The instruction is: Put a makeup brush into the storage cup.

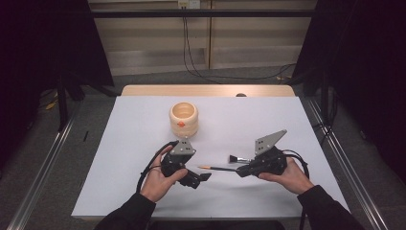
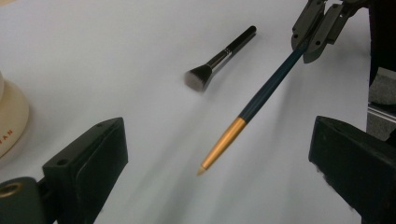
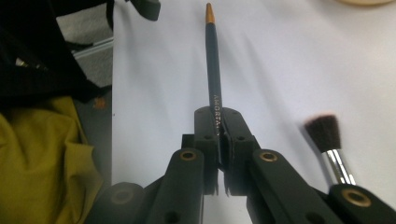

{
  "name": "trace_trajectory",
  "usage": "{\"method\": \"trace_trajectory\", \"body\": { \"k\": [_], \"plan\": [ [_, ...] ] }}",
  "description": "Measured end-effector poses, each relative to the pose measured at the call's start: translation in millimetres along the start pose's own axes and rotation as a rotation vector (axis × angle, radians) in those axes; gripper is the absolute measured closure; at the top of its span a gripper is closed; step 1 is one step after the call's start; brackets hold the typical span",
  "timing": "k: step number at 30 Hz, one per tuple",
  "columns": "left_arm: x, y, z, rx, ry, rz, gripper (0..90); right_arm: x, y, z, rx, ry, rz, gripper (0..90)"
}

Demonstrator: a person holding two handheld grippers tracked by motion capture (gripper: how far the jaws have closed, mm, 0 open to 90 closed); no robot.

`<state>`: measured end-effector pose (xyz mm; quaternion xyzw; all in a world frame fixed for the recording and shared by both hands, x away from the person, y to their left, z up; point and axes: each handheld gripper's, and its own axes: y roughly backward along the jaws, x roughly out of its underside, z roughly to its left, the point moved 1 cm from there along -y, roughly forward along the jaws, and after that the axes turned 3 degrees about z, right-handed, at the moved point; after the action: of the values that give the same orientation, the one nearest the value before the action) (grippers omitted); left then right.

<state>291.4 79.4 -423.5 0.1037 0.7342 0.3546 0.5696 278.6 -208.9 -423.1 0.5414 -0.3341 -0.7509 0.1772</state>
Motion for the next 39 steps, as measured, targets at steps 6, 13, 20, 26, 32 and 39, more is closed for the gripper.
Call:
{"method": "trace_trajectory", "body": {
  "k": [6,13,20,26,32,39],
  "plan": [
    [-0.4,4.0,0.8,-0.004,-0.008,-0.024,5.3,3.2,6.6,-0.9,-0.004,-0.023,-0.089,86.1],
    [-1.0,7.4,2.2,0.001,0.009,-0.073,5.3,3.9,7.8,-1.4,-0.018,-0.015,-0.161,86.2],
    [-2.2,9.2,0.6,0.024,0.042,-0.129,6.5,3.9,11.9,-1.7,-0.029,-0.023,-0.249,86.2],
    [-3.7,10.4,-0.3,0.025,0.043,-0.153,6.8,3.2,10.8,-1.1,-0.027,-0.038,-0.305,86.2],
    [-4.7,9.5,-3.1,0.026,0.034,-0.164,6.7,1.5,9.8,-0.6,0.007,-0.051,-0.339,86.2],
    [-8.0,8.0,-5.6,0.045,0.051,-0.197,6.8,0.8,5.8,-0.4,0.006,-0.06,-0.361,86.2]
  ]
}}
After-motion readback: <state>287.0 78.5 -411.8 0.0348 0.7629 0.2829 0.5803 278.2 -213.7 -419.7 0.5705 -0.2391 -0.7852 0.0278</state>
